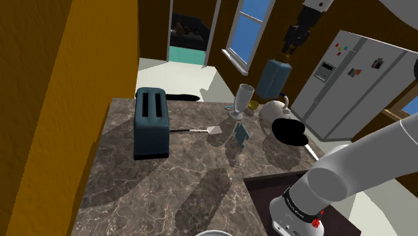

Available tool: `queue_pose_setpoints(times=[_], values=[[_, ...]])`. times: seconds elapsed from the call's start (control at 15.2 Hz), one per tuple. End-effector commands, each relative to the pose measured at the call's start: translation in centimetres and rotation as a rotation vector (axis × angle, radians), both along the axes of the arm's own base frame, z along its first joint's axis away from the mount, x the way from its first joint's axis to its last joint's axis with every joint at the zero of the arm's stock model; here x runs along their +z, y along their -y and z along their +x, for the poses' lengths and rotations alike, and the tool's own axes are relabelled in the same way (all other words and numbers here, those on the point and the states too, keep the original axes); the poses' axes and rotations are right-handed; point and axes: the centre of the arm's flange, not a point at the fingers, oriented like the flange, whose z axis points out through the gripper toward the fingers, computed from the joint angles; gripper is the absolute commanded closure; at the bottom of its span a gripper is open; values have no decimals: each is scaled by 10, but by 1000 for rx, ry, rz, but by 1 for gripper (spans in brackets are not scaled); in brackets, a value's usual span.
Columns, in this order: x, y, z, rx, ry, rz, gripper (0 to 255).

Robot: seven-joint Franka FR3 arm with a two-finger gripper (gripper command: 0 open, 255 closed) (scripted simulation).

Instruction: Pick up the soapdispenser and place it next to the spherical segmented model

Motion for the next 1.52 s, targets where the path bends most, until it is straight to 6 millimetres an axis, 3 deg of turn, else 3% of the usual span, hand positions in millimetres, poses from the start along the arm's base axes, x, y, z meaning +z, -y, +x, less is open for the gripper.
queue_pose_setpoints(times=[0.0, 1.45], values=[[-12, 1, 1, 0, 1, 0, 255], [-128, 1, 1, 0, 1, 0, 255]])
